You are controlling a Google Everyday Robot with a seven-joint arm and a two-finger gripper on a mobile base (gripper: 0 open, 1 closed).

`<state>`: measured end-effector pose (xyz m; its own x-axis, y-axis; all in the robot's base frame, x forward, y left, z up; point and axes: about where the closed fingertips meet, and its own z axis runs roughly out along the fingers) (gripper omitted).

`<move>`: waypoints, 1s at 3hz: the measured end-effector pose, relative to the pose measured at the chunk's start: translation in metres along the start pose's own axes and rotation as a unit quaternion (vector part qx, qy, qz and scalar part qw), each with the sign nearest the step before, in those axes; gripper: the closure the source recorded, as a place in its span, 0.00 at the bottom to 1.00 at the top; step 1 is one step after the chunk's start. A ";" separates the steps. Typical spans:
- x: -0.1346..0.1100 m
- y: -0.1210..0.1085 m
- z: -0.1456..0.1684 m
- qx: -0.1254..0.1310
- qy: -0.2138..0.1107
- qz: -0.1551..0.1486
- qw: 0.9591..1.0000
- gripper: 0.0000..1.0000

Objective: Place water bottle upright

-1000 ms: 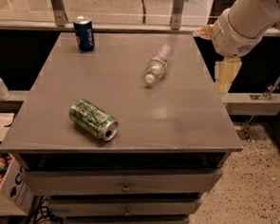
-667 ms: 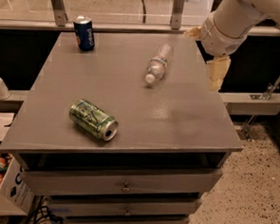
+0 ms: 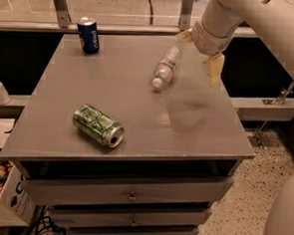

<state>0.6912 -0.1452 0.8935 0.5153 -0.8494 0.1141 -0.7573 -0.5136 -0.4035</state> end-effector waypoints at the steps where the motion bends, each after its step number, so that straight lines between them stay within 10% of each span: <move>1: -0.001 -0.014 0.015 -0.001 -0.003 -0.040 0.999 0.00; 3: -0.025 -0.029 0.035 -0.009 -0.029 -0.163 0.986 0.00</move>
Offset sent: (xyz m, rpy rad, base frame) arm 0.0217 0.0367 -0.0137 -0.0885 -0.0142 0.3280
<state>0.7142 -0.1045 0.8707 0.7550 -0.6298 0.1824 -0.5533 -0.7613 -0.3381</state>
